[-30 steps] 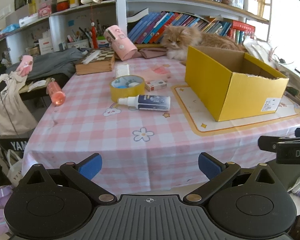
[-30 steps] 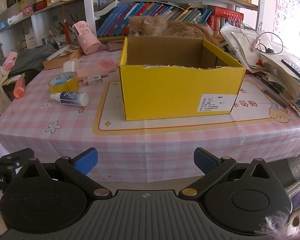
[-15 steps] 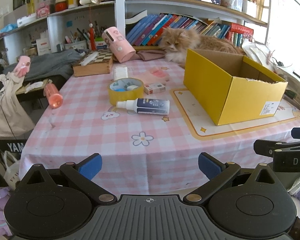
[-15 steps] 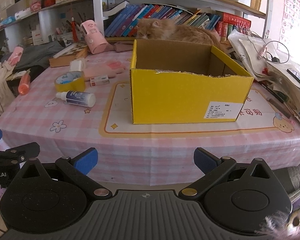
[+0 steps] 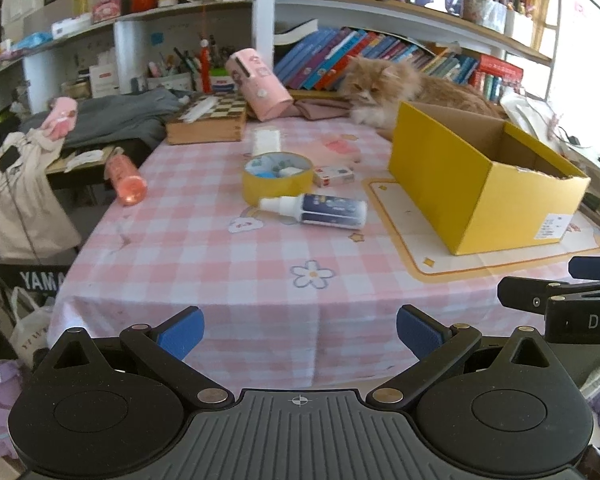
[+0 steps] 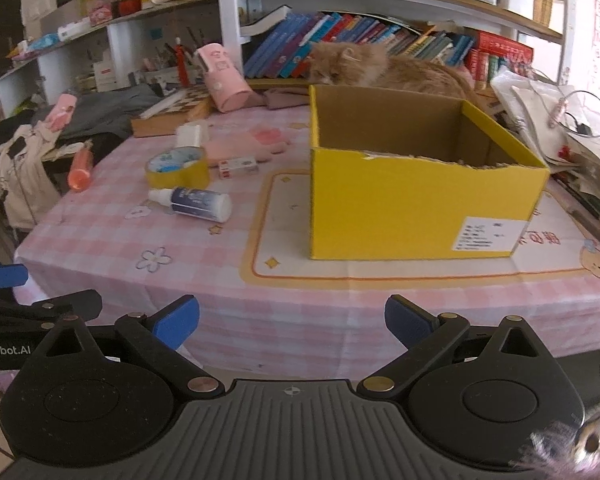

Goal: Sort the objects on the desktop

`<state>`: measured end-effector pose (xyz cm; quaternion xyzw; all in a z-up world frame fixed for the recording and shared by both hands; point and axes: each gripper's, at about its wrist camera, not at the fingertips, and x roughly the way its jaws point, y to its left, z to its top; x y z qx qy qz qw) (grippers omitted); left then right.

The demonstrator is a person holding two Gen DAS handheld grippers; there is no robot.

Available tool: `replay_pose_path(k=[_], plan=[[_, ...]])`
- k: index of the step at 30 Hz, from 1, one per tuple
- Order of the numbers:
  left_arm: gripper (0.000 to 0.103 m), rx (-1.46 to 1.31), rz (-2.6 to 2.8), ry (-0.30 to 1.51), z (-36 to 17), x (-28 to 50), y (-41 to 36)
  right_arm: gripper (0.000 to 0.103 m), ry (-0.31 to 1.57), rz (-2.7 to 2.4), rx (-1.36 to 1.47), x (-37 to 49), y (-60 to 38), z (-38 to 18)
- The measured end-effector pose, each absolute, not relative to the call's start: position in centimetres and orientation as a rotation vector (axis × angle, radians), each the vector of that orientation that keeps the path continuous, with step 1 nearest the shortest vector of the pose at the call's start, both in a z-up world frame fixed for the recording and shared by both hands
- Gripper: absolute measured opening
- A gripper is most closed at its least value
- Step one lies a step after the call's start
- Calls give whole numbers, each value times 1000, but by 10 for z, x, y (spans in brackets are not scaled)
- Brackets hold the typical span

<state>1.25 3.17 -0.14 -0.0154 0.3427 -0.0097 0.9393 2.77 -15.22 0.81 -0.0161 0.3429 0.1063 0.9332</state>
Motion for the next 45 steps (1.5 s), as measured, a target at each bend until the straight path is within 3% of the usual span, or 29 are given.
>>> replay_pose_path(k=[21,45], plan=[[103,-91,116,695,-2,30,80,96,699,443,-116,69,-87,1],[103,-40,46,746,4,179,92,93,794,518,-234,182,-39,-28]])
